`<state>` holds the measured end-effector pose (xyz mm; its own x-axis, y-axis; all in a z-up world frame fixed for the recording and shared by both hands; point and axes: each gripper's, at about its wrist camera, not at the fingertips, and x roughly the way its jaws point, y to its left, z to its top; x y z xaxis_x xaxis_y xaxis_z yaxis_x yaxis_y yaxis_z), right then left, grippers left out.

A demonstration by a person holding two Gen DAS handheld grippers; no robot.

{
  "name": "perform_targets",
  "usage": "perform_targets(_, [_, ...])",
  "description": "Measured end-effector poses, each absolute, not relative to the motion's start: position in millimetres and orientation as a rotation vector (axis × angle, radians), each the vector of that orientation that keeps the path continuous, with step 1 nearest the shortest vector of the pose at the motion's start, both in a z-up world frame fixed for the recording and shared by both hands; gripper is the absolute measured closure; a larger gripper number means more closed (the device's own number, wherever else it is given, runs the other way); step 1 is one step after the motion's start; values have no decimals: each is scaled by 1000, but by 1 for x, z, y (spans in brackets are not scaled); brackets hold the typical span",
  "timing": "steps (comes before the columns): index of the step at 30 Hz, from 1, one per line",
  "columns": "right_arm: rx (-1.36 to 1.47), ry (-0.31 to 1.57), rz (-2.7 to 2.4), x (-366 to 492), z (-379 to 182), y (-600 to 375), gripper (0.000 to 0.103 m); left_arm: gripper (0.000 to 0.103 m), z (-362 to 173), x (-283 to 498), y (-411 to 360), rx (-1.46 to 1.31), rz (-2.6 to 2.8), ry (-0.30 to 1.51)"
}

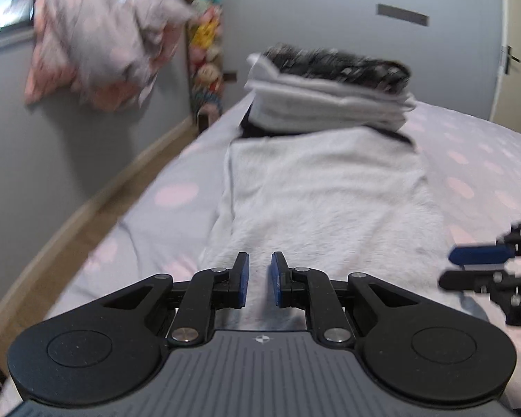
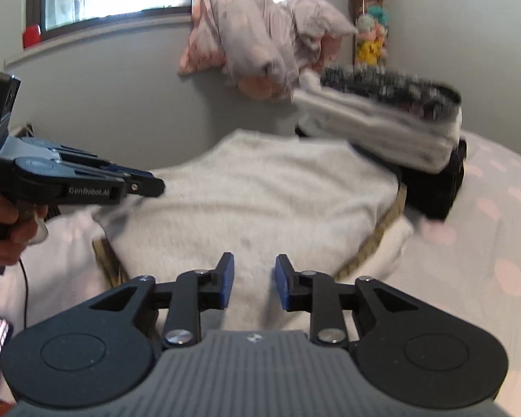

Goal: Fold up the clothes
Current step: 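Lower the shirt onto the folded pile and open both grippers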

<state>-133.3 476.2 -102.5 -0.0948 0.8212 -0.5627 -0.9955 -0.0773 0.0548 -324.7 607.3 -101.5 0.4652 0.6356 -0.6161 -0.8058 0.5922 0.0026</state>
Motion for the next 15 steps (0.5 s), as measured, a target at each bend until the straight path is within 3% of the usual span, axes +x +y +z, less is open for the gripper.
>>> perform_targets(10, [-472,508,1571,-133,-82,465,70,87,-74,-331,588,-310,951,618])
perform_targets(15, [-419,468,1545,-132,-46,436,61,72,-37,-334,552,-273,974,587])
